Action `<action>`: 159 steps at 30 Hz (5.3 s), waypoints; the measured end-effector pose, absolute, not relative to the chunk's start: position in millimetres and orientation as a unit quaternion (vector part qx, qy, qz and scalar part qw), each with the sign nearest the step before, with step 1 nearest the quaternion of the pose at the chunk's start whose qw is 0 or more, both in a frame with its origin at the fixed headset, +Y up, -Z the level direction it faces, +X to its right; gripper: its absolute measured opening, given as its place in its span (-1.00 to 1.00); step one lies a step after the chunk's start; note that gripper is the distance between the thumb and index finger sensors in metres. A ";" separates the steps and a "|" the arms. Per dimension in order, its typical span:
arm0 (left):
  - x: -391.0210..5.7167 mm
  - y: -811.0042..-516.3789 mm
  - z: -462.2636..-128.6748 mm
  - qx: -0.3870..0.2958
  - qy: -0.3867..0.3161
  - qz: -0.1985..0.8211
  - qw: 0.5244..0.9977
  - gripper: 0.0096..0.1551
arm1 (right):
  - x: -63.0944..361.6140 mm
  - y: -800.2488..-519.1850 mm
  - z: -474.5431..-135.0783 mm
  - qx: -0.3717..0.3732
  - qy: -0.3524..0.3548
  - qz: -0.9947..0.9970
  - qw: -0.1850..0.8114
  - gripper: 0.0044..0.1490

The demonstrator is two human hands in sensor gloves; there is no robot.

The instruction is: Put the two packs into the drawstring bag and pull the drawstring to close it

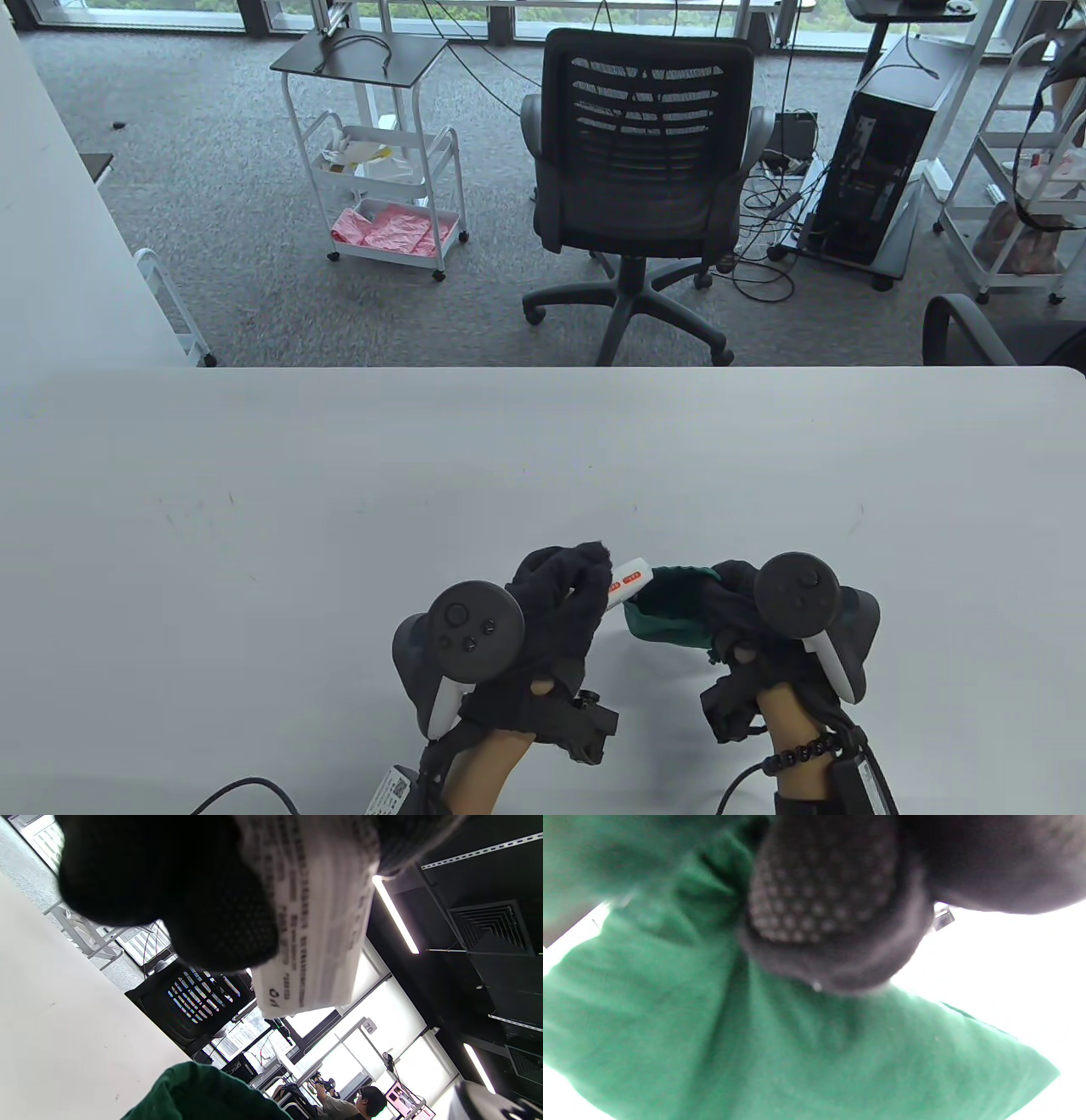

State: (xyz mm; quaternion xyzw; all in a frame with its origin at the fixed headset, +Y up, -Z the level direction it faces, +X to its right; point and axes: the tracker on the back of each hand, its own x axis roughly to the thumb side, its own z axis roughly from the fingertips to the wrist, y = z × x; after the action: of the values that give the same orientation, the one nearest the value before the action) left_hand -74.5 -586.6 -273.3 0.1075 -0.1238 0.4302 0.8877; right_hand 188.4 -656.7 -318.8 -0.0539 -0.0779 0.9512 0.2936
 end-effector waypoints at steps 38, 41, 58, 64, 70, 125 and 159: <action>-46.5 -629.1 -306.3 0.064 -0.024 0.266 0.962 -0.46 | 142.2 -656.3 -311.8 0.067 -0.032 0.931 0.358 -0.47; -46.5 -632.1 -308.0 0.057 -0.023 0.278 0.959 -0.44 | 143.4 -656.3 -312.0 0.065 -0.030 0.925 0.373 -0.48; -85.0 -638.8 -303.6 0.075 -0.012 0.335 0.939 -0.40 | 160.4 -662.9 -317.7 0.031 -0.002 0.879 0.477 -0.48; -105.2 -659.5 -309.6 -0.007 0.018 0.385 0.923 -0.25 | 162.0 -661.8 -319.5 0.041 -0.001 0.868 0.495 -0.48; -107.5 -686.4 -318.1 -0.116 -0.025 0.472 0.874 -0.13 | 157.9 -664.2 -320.9 0.056 0.006 0.869 0.492 -0.48; -147.4 -684.5 -318.5 -0.024 -0.004 0.611 0.791 -0.54 | 145.0 -673.9 -320.6 0.194 0.039 0.876 0.440 0.01; -142.3 -685.8 -311.2 -0.008 0.015 0.460 0.888 -0.54 | 156.2 -648.6 -315.4 0.185 -0.036 0.881 0.434 -0.54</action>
State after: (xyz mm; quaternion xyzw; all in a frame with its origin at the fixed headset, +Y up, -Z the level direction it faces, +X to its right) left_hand -142.3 -685.8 -311.2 -0.0075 0.0152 0.4595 0.8880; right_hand 156.2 -648.6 -315.4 0.1852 -0.0359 0.8811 0.4337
